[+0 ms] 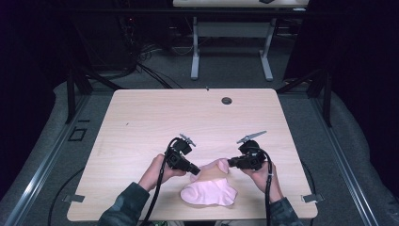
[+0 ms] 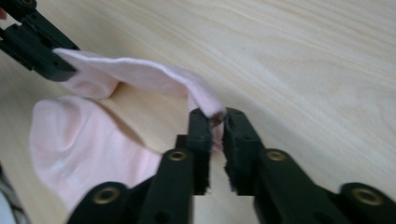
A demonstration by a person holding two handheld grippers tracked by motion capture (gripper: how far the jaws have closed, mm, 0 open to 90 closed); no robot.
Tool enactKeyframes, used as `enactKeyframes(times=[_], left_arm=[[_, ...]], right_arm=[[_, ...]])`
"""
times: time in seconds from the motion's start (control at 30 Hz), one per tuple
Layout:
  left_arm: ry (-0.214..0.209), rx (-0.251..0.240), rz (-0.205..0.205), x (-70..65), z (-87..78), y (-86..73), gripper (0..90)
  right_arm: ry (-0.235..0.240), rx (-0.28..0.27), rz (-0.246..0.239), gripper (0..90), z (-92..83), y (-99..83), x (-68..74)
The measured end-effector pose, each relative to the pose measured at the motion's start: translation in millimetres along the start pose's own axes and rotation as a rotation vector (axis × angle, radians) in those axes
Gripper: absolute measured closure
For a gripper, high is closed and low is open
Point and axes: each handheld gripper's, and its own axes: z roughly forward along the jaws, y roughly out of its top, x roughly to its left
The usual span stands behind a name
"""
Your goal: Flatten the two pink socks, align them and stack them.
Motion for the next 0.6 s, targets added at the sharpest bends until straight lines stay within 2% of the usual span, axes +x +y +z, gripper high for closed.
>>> enactKeyframes(times=[0.03, 0.07, 0.1, 0.13, 0.17, 0.23, 0.27, 0.3, 0.33, 0.37, 0.4, 0.43, 0.47, 0.5, 0.6], left_arm=[[-0.003, 0.009, -0.014, 6.6, 2.6, 3.6, 80.5], [-0.003, 0.009, -0.014, 6.6, 2.6, 3.6, 77.2], [0.012, 0.006, -0.029, 10.4, 3.1, 5.4, 77.2], [0.022, 0.005, -0.035, 14.5, 3.1, 7.0, 76.6], [0.022, 0.0, -0.041, 17.0, 3.1, 7.8, 75.6], [0.075, 0.0, -0.064, 22.3, 2.3, 9.6, 68.4], [0.113, -0.019, -0.081, 28.9, 1.3, 9.6, 62.4], [0.149, -0.015, -0.091, 31.5, 0.9, 9.4, 58.8], [0.17, -0.022, -0.104, 34.3, 0.5, 8.5, 53.4], [0.17, -0.022, -0.104, 34.3, 0.5, 8.5, 50.0], [0.196, -0.044, -0.116, 40.5, -2.5, 4.3, 48.1], [0.196, -0.044, -0.116, 40.5, -2.5, 4.3, 44.7], [0.206, -0.06, -0.12, 42.3, -4.3, 1.9, 44.7], [0.213, -0.091, -0.13, 45.2, -8.7, -2.7, 39.9], [0.24, -0.11, -0.14, 45.7, -12.8, -7.3, 38.8]], right_arm=[[-0.017, -0.004, 0.002, 71.5, 3.5, 1.4, -2.9], [-0.017, -0.004, 0.002, 71.5, 3.5, 1.4, -2.9], [-0.03, -0.004, 0.003, 69.5, 7.8, 2.9, -5.7], [-0.022, -0.003, 0.007, 65.8, 11.5, 4.3, -9.0], [-0.04, -0.027, 0.011, 64.2, 14.0, 5.4, -11.2], [-0.041, -0.019, -0.002, 62.9, 18.6, 7.8, -14.4], [-0.044, -0.016, -0.005, 62.6, 23.1, 10.0, -17.7], [-0.047, -0.012, -0.006, 62.3, 26.5, 11.1, -20.0], [-0.062, 0.002, -0.012, 62.2, 28.9, 12.3, -21.6], [-0.062, 0.002, -0.012, 62.2, 28.9, 12.3, -21.6], [-0.066, 0.018, -0.007, 61.4, 32.0, 13.7, -24.2], [-0.066, 0.018, -0.007, 61.4, 32.0, 13.7, -24.2], [-0.077, 0.022, -0.01, 61.5, 32.2, 14.1, -24.6], [-0.08, 0.018, -0.014, 61.2, 29.9, 15.7, -25.4], [-0.094, -0.012, -0.015, 61.1, 26.9, 19.1, -25.3]])
